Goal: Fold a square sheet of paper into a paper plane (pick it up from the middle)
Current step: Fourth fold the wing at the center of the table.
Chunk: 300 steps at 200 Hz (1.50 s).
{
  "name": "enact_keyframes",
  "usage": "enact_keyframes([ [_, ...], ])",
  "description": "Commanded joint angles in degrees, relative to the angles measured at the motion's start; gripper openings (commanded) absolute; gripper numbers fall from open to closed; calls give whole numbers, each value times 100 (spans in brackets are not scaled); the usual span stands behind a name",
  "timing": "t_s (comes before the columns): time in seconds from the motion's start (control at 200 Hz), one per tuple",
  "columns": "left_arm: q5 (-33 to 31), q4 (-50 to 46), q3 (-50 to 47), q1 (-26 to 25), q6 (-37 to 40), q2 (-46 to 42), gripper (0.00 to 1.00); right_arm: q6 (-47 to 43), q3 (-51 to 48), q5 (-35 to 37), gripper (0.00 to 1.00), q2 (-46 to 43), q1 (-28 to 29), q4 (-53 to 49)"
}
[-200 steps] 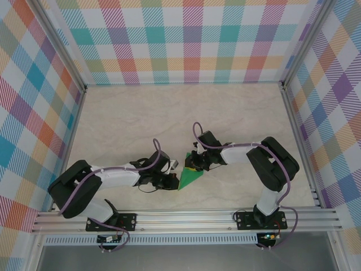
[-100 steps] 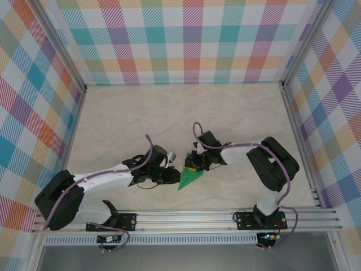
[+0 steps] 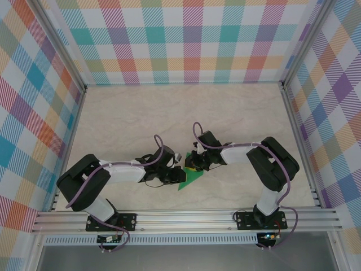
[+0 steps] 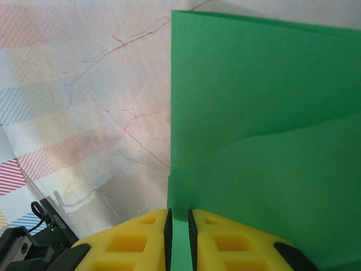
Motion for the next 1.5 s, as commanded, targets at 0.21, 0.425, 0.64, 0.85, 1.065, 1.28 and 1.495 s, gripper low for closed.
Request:
enact_keyframes([
  [0.21,120,-424,-524,-10,179,84,16,-109,-341,627,19,411,-16,-877],
  [0.425,-76,-724,-679,-6,205,-341,16,-110,-319,627,19,408,-12,-894],
  [0.64,37,-609,-472,-8,48,-949,17,-114,-342,631,19,404,-16,-895],
  [0.85,-34,-160,-192,-4,-254,-1191,19,-102,-333,634,19,394,-16,-892],
  [1.065,399,504,-115,-8,-439,-317,19,-101,-342,631,19,411,-16,-887],
  [1.28,494,418,-413,-4,-451,190,19,-101,-330,627,19,428,-16,-879],
  [1.495,279,-29,-822,-4,-367,85,19,-101,-359,642,19,464,-20,-890],
])
